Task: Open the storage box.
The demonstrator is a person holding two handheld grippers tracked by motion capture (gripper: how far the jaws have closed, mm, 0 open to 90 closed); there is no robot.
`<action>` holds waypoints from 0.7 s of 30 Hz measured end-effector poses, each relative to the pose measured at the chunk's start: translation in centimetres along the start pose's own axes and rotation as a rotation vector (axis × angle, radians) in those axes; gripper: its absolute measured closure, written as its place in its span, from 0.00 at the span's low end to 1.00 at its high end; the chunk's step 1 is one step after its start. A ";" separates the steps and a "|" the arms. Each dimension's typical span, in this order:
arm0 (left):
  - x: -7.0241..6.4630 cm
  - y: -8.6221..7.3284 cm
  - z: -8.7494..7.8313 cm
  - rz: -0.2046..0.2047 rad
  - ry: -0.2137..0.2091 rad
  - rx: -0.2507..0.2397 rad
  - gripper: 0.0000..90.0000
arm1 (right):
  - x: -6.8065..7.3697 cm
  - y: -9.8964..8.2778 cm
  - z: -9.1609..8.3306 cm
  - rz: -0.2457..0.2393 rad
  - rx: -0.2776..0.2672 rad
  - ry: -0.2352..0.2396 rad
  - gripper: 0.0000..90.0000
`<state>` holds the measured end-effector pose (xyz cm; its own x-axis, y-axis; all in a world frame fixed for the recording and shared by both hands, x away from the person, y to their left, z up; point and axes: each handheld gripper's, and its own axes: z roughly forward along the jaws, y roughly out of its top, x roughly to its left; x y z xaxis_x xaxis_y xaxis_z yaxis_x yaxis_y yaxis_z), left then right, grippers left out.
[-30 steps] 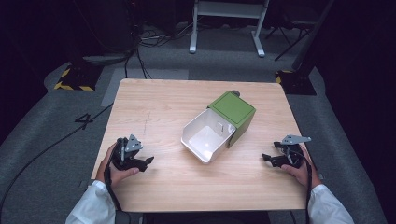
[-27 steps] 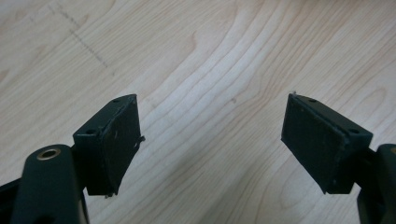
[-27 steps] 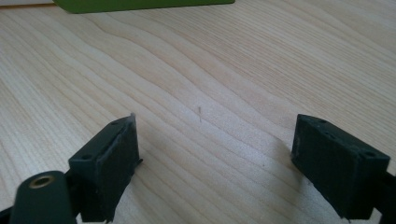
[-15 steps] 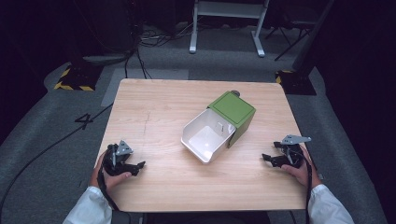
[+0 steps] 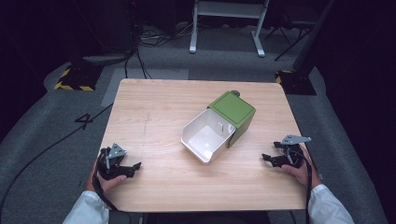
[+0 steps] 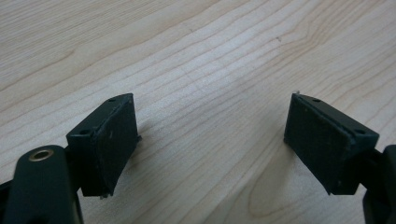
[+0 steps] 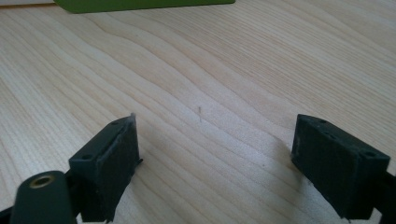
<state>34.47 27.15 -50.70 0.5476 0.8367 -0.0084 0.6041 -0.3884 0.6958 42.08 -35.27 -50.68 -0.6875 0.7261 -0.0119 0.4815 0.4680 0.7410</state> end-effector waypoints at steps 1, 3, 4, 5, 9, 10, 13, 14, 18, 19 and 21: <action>0.0 0.0 0.0 -0.002 -0.001 0.003 0.17 | 0.0 0.0 0.0 0.001 -0.001 0.001 0.17; 0.0 0.0 0.0 -0.004 -0.002 0.002 0.17 | 0.0 0.0 0.0 -0.002 0.000 0.002 0.17; 0.0 0.0 0.0 -0.001 -0.002 0.004 0.17 | 0.0 0.0 0.0 -0.002 0.000 0.002 0.17; 0.0 0.0 0.0 -0.002 -0.002 0.004 0.17 | 0.0 0.0 0.0 -0.003 0.000 0.003 0.17; 0.0 0.1 0.1 -0.001 -0.003 0.002 0.17 | -0.1 0.0 0.0 -0.002 -0.001 0.004 0.17; 0.1 0.1 0.1 0.002 -0.003 0.003 0.17 | 0.0 0.0 0.0 -0.001 -0.001 0.004 0.17; 0.1 0.1 0.1 0.003 -0.004 0.002 0.17 | -0.1 0.1 0.1 -0.002 -0.001 0.003 0.17; 0.1 0.1 0.1 0.003 -0.003 0.003 0.17 | -0.1 0.1 0.1 0.000 -0.001 0.002 0.16; 0.1 0.1 0.1 0.003 -0.003 0.003 0.17 | 0.0 0.1 0.2 0.000 -0.001 0.000 0.16; 0.1 0.1 0.1 0.003 -0.003 0.003 0.17 | 0.0 0.1 0.2 -0.001 0.000 -0.001 0.16; 0.1 0.1 0.1 0.003 -0.003 0.003 0.17 | -0.1 0.2 0.2 -0.002 0.000 0.000 0.16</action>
<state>34.62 27.12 -50.69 0.5511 0.8344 -0.0088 0.6043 -0.3918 0.6938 42.31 -35.14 -50.68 -0.6883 0.7253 -0.0136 0.4800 0.4694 0.7411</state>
